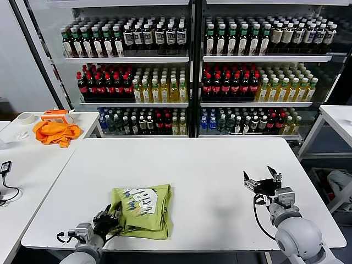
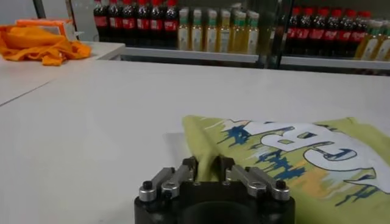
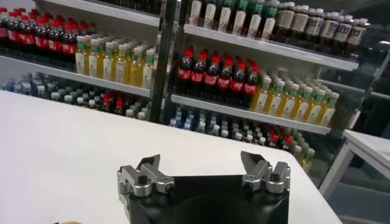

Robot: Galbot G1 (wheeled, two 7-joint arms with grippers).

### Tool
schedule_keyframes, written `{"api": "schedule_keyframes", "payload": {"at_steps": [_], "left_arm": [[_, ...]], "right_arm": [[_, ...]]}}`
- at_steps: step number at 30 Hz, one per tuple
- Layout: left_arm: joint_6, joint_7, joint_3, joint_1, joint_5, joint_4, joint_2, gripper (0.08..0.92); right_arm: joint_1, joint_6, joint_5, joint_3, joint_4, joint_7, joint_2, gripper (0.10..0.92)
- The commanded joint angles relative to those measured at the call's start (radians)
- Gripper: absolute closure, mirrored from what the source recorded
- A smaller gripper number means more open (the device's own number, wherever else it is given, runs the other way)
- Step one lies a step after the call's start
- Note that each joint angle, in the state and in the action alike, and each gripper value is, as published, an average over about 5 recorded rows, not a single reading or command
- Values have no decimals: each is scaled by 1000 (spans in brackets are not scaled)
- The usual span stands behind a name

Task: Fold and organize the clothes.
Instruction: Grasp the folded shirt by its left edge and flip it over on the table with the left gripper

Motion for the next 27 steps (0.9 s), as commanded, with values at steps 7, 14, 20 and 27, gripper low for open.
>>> {"api": "schedule_keyframes", "payload": {"at_steps": [7,14,20,27], "left_arm": [[146,29,-281,66,-125,-188,262,879],[232,63,-679,209,-409,-106,539,902],[234,-2,-813,291,-624,-119,613,902],[229,-71,-145,109,-438,-440,127,902]], "right_arm": [[11,-16,23,-3,22,0,2,203],[40,-14,22,-34,16,-9,28,203],[54,2,21,-58,2,-24,41,203],[27,-9,11,-72,12,-12,54,203]]}}
